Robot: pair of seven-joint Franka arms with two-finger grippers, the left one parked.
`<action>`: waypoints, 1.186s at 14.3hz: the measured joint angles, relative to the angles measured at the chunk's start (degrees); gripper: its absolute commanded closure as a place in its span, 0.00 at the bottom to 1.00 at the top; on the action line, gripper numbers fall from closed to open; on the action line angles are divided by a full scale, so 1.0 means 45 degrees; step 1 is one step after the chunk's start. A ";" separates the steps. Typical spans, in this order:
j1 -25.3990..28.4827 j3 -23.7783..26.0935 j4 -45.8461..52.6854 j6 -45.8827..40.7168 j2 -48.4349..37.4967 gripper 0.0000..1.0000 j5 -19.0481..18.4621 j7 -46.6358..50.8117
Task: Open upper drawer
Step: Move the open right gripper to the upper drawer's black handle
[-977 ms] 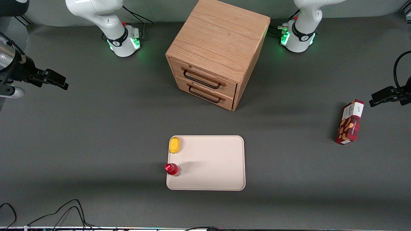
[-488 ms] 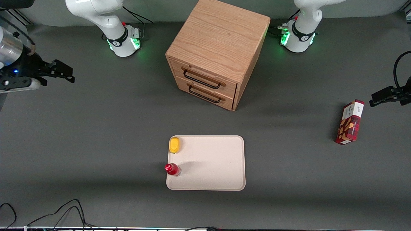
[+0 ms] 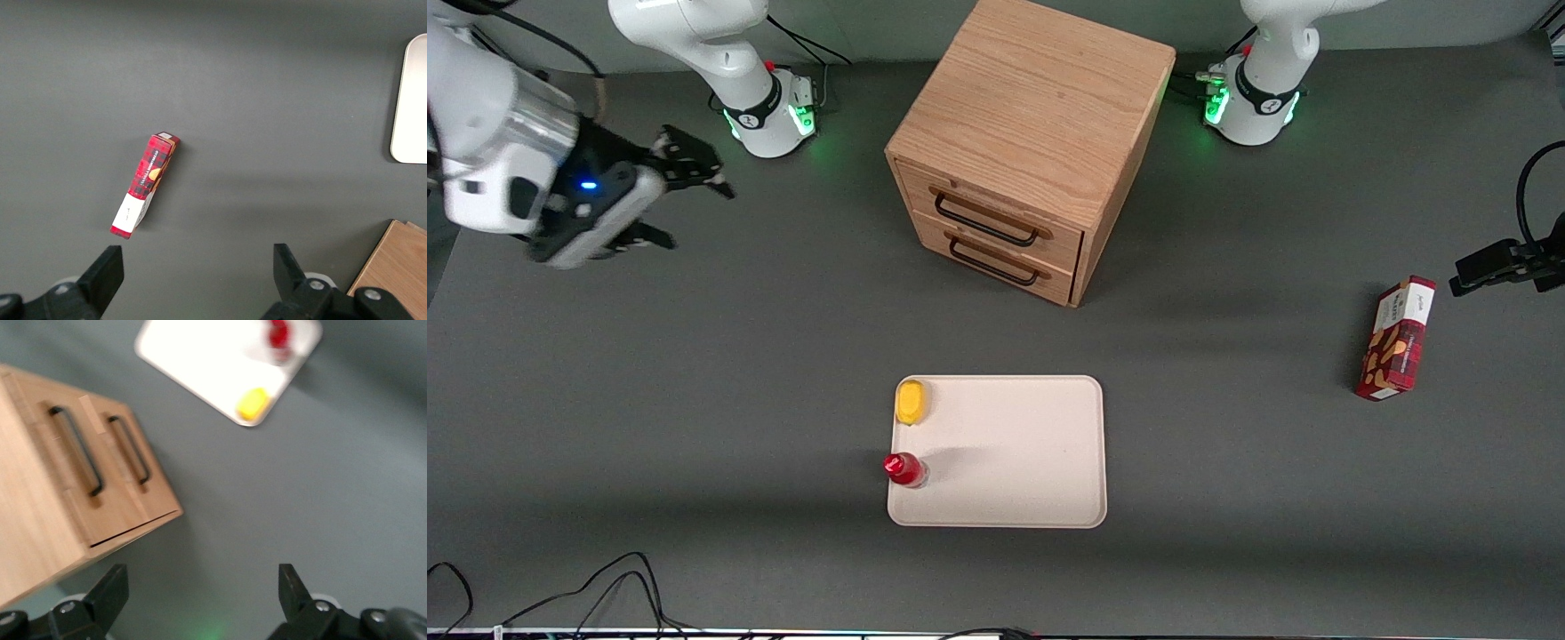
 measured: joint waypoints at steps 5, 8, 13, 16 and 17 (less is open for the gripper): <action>0.0102 0.2577 -0.0002 0.0470 0.2396 0.00 0.1120 -0.0688; 0.0131 0.3703 0.0012 0.1447 0.4116 0.00 0.1159 -0.0740; 0.0255 0.4351 0.0042 0.2721 0.5571 0.00 0.1213 -0.0770; 0.0516 0.4517 -0.0072 0.3530 0.5830 0.00 0.1217 -0.0770; 0.0556 0.4645 -0.0205 0.3821 0.5861 0.00 0.1217 -0.0770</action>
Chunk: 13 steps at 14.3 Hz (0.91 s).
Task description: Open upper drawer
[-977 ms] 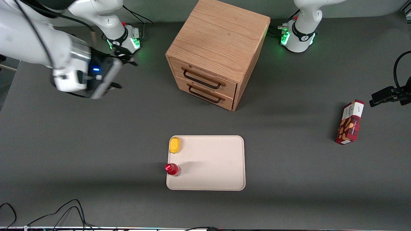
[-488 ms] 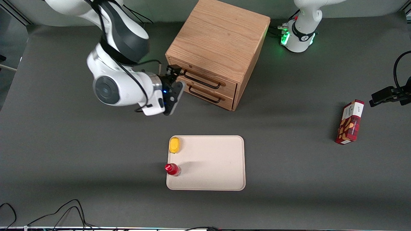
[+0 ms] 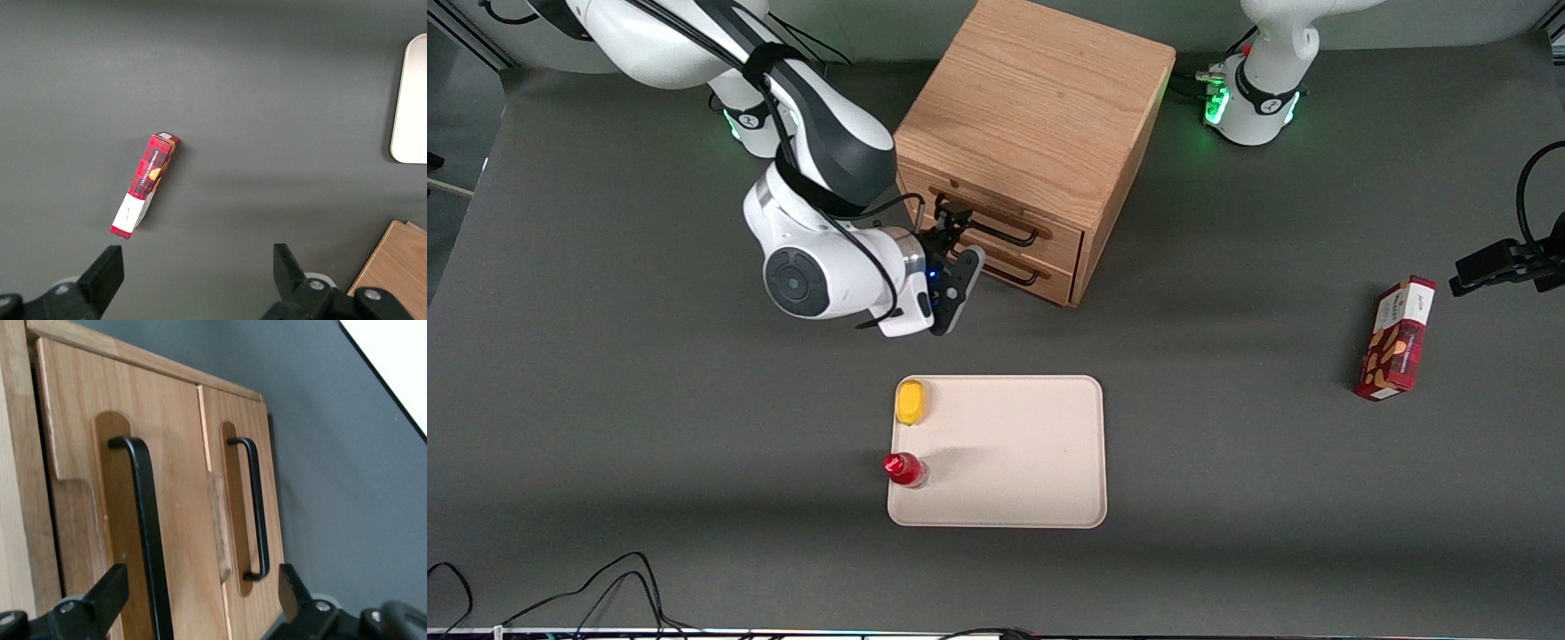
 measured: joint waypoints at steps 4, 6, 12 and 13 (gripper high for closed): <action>0.0030 0.0309 -0.0830 0.1032 0.0021 0.00 0.0000 0.0000; 0.0034 0.0442 -0.1197 0.1341 0.0031 0.00 0.0000 0.0000; -0.0138 0.0215 -0.1035 0.1608 0.0168 0.00 -0.0003 0.0000; -0.0188 -0.0005 -0.0798 0.1608 0.0259 0.00 -0.0003 -0.0001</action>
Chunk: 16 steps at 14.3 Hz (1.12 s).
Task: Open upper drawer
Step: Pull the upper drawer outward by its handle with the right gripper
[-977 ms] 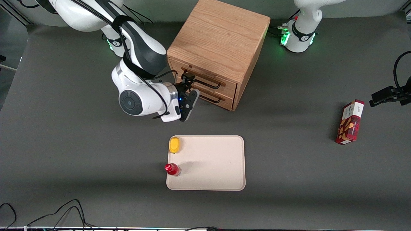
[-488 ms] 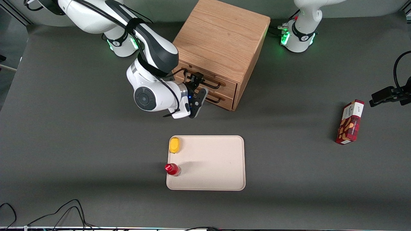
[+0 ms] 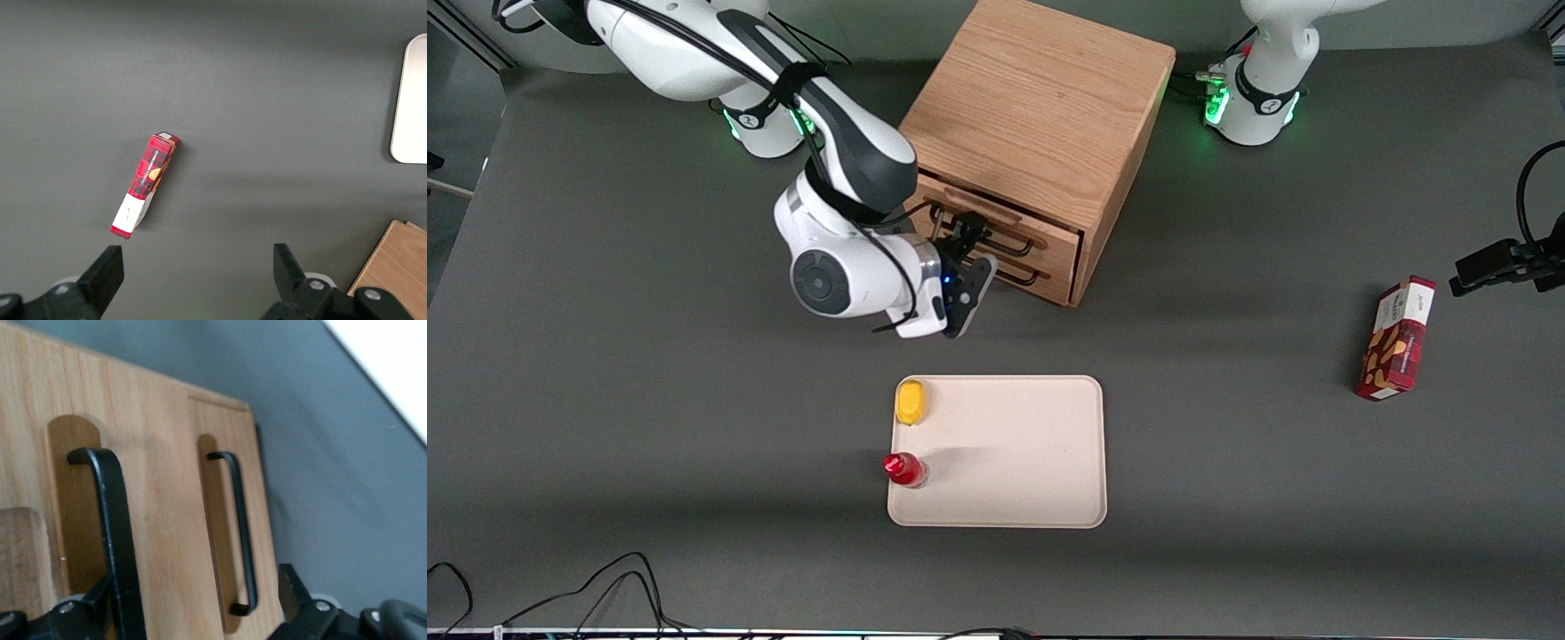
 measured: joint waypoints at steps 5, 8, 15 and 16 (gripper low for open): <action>-0.0212 -0.0676 0.1154 -0.0059 0.0788 0.00 -0.0008 -0.0099; -0.0205 -0.0975 0.1956 -0.0576 0.1205 0.00 -0.0046 -0.0124; -0.0221 -0.1773 0.4027 -0.1217 0.2274 0.00 -0.0046 -0.0148; -0.0221 -0.1868 0.4249 -0.1228 0.2390 0.00 -0.0046 -0.0150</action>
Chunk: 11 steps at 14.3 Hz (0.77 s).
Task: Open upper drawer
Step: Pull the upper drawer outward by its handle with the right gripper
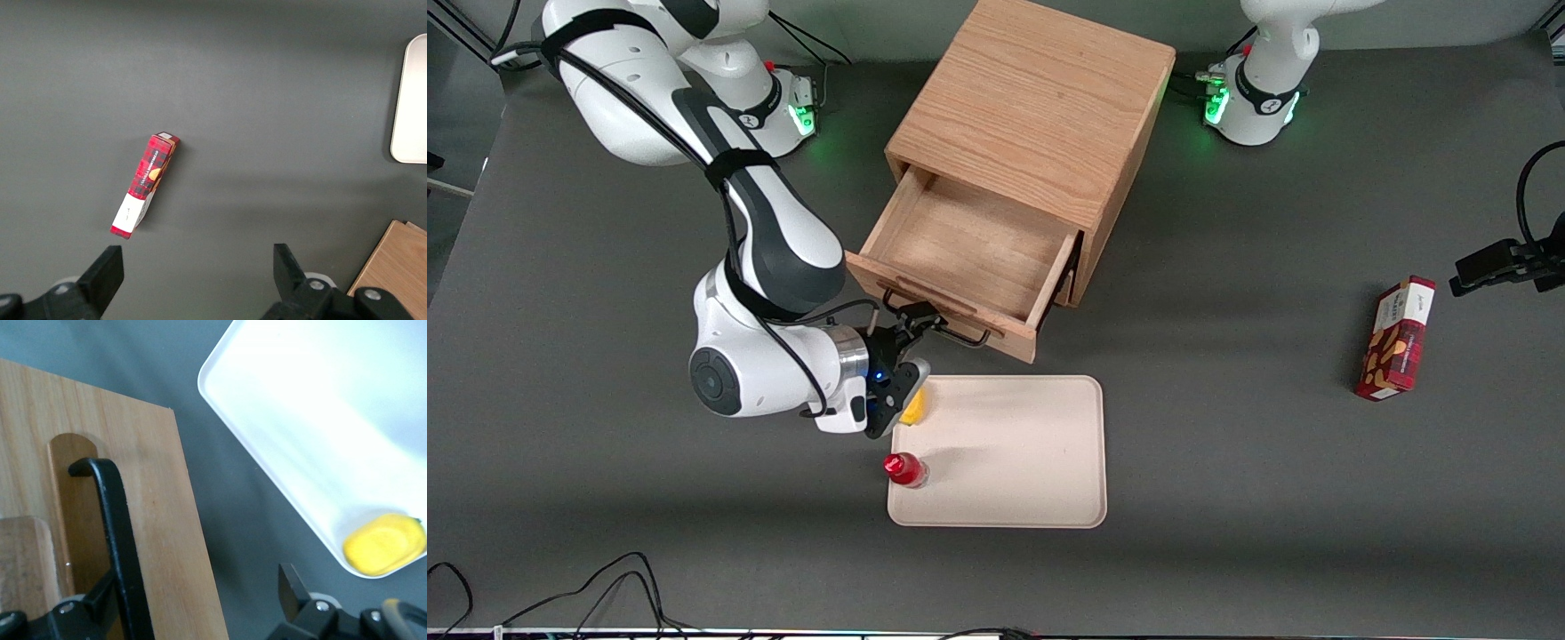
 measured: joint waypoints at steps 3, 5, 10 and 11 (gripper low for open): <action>-0.0009 -0.0237 0.0671 -0.0042 0.0311 0.00 0.0000 -0.0011; -0.0021 -0.0483 0.1115 -0.0062 0.0466 0.00 0.0000 -0.0012; -0.0112 -0.0965 0.2096 -0.0196 0.0714 0.00 0.0000 -0.0022; -0.0111 -0.0965 0.2229 -0.0392 0.0718 0.00 0.0000 -0.0022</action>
